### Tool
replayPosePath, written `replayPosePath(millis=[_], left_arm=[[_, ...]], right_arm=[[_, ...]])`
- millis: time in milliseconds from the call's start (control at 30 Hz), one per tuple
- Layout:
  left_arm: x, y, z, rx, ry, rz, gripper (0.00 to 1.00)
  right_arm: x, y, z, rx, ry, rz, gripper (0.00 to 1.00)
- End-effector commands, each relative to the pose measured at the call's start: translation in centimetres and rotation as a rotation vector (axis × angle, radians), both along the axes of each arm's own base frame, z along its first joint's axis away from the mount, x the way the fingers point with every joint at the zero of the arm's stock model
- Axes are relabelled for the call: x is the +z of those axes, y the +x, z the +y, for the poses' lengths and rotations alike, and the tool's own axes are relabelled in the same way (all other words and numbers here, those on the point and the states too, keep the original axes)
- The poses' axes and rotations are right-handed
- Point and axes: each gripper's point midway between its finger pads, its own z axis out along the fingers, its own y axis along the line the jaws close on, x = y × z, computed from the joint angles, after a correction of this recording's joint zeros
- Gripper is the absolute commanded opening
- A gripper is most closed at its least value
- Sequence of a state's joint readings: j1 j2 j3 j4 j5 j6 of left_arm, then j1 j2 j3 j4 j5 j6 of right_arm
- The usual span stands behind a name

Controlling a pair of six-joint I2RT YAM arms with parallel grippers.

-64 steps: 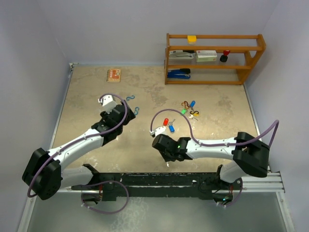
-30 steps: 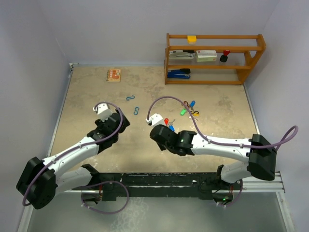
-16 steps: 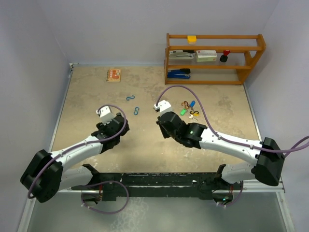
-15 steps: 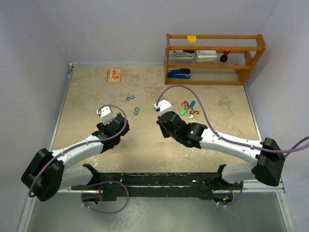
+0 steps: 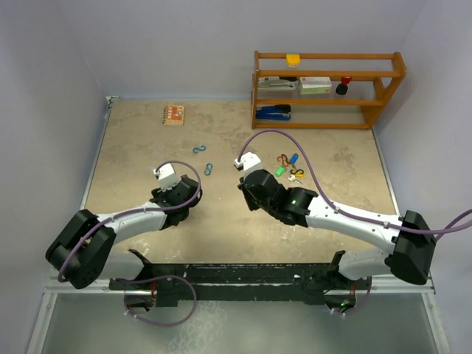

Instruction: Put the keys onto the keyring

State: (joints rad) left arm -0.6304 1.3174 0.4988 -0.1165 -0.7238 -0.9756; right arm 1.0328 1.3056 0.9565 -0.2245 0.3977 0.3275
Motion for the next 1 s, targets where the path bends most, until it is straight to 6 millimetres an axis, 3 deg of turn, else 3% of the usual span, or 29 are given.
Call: replayPosePath(millis=[0,500,967], left_arm=[[0.4,0.9,0.0,0.012,0.008,-0.034,0.73],[-0.9,1.2,-0.3,-0.039,0.064,0.015,0.65],[-2.2,0.9,-1.5,-0.114,0.046,0.071,0.46]], right_arm=[[3.0,0.6,0.8,0.008,0.079,-0.053,0.0],[2.8,0.4,0.7,0.011,0.078,-0.045,0.0],[2.5,0.3,0.7,0.012,0.08,-0.04,0.0]])
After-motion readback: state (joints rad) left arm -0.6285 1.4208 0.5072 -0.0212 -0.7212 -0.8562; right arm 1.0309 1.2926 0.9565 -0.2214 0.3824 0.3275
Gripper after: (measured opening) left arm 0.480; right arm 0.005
